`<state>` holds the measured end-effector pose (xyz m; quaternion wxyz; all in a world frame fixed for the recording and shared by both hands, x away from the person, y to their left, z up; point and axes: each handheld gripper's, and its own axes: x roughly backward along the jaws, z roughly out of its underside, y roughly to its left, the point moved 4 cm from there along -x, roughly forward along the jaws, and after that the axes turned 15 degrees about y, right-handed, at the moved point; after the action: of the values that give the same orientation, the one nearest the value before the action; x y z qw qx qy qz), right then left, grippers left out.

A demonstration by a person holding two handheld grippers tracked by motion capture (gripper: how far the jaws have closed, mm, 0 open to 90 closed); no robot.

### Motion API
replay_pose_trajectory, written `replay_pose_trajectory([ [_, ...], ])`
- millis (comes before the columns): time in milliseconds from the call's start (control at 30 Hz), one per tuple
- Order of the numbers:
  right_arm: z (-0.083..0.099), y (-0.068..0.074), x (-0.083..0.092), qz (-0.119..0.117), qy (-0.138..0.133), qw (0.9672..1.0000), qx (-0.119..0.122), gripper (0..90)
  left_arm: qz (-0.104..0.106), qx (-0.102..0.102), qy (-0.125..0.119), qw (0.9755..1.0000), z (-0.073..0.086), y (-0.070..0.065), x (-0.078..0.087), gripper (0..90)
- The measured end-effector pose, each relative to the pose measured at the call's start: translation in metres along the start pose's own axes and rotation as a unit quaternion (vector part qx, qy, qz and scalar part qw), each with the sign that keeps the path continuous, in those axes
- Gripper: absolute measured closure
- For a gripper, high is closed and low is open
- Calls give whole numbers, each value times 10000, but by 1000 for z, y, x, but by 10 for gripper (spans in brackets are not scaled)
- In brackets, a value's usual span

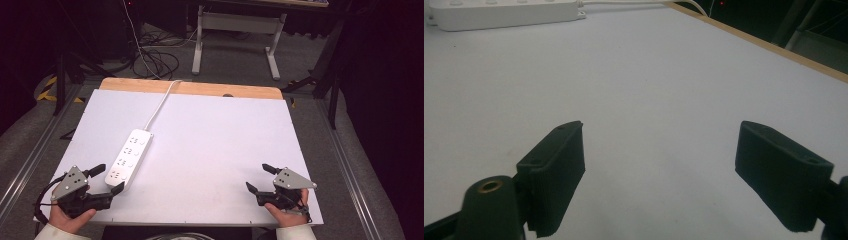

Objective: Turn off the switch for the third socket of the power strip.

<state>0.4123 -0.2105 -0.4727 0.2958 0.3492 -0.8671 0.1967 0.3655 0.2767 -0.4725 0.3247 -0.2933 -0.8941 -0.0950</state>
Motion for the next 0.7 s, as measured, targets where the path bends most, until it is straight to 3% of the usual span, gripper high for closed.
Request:
replay_pose_trajectory([
  [300, 1, 0, -1, -37, 11, 10000, -20, 212, 37, 29, 18, 10000, -1, 0, 1, 157],
  [433, 1, 0, -2, -50, 15, 10000, -20, 215, 172, 60, 85, 9998, -1, -1, 1, 174],
  [633, 1, 1, -2, -50, 32, 10000, 17, 222, -74, -199, 148, 9997, -1, -4, 1, 173],
  [700, 1, 0, -2, -49, 19, 10000, 6, 222, -64, -194, 139, 9997, -2, -5, 2, 173],
])
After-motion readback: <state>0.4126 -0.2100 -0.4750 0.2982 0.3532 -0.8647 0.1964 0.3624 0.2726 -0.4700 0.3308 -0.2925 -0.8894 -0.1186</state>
